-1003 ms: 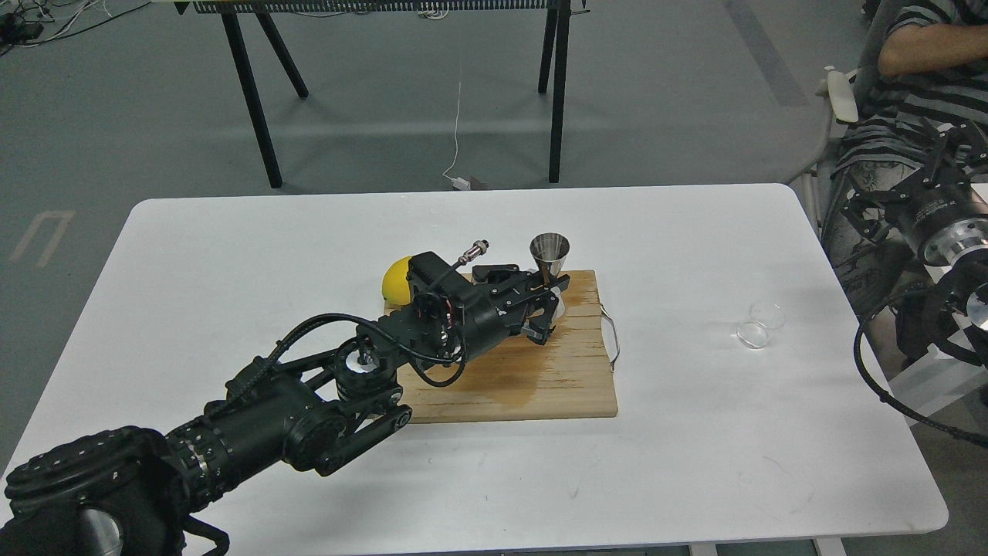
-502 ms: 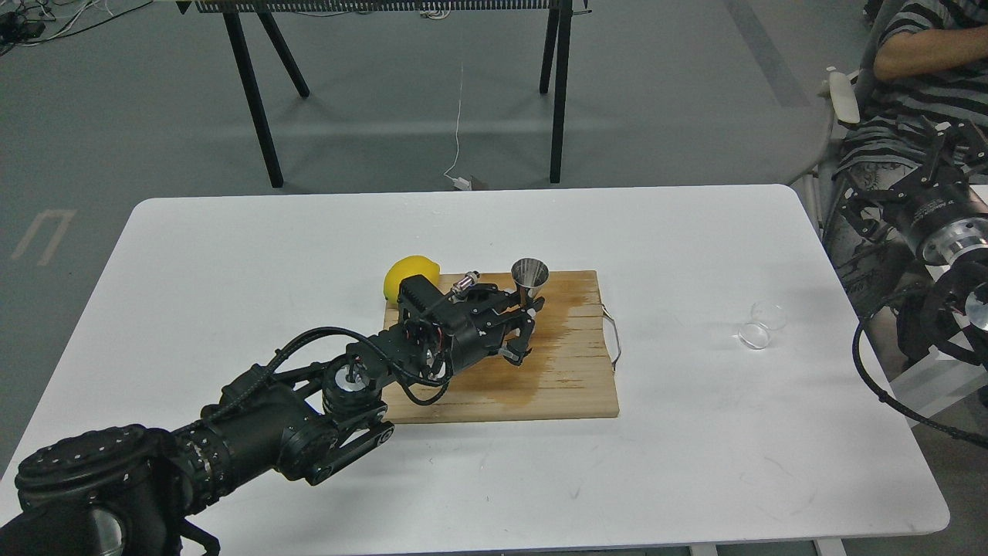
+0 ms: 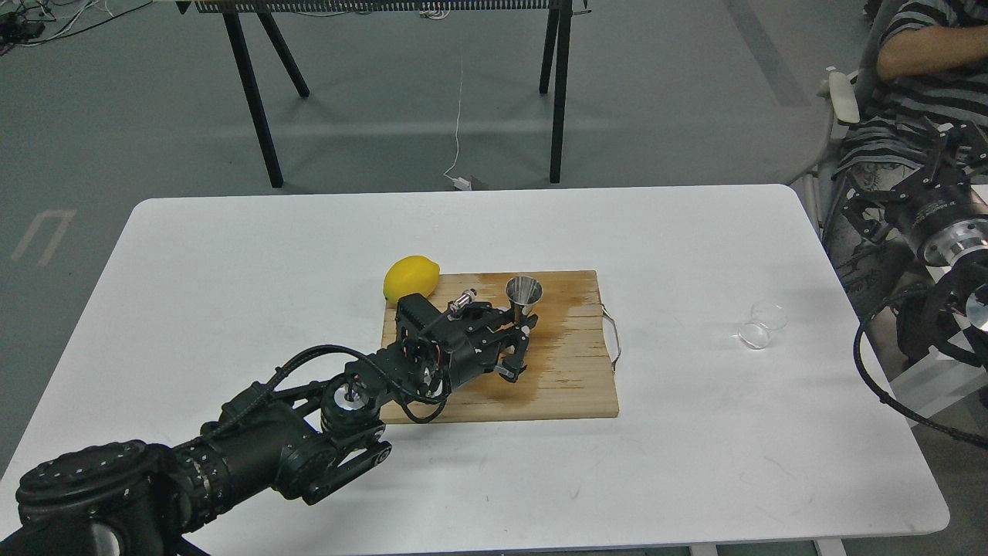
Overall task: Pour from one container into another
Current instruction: 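Set the jigger upright on the board and open the left gripper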
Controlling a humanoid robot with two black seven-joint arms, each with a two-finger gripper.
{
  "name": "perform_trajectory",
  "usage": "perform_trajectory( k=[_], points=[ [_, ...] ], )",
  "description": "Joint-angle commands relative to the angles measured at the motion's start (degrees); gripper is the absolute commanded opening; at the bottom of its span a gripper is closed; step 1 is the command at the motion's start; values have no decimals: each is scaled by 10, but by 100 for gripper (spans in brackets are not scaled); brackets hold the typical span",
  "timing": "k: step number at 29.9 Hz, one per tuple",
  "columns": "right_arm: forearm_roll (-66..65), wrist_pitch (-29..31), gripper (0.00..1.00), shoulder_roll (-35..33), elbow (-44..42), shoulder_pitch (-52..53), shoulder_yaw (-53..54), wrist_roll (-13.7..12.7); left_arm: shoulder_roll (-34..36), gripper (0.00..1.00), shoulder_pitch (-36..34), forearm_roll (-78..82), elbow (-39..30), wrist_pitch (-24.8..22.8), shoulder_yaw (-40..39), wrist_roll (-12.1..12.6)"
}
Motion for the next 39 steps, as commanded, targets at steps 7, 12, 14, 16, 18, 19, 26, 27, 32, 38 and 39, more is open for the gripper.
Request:
perform_trajectory(
  k=[7, 12, 14, 16, 18, 19, 26, 27, 32, 38, 39],
  points=[
    [0, 2, 99, -2, -2, -1, 0, 0, 0, 9, 4, 0, 1, -1, 1, 4],
    [0, 2, 99, -2, -1, -3, 0, 1, 0, 31, 4, 0, 1, -1, 1, 4],
    [0, 2, 99, -2, -1, -3, 0, 0, 0, 33, 4, 0, 0, -1, 1, 4],
    [0, 2, 99, -2, -1, -3, 0, 0, 0, 40, 4, 0, -2, 0, 1, 4],
    [0, 3, 99, -2, -1, -2, 0, 0, 0, 50, 4, 0, -5, 0, 1, 3],
    [0, 3, 99, -2, 0, -3, 0, 0, 0, 55, 4, 0, -6, 1, 1, 3],
    [0, 2, 99, -2, 1, -2, 0, 1, 0, 86, 4, 0, -9, 4, 1, -2],
    [0, 2, 99, -2, 1, -2, 1, 0, 0, 89, 4, 0, -9, 4, 1, -2],
    [0, 1, 99, -3, 2, 0, 1, 0, 0, 98, 4, 0, -12, 5, 2, -5],
    [0, 1, 99, -11, 3, -1, 1, 0, 0, 99, 10, 0, -13, 5, 4, -5],
    [0, 1, 99, -12, 5, -1, 1, 0, 0, 99, 10, 0, -13, 5, 4, -5]
  ],
)
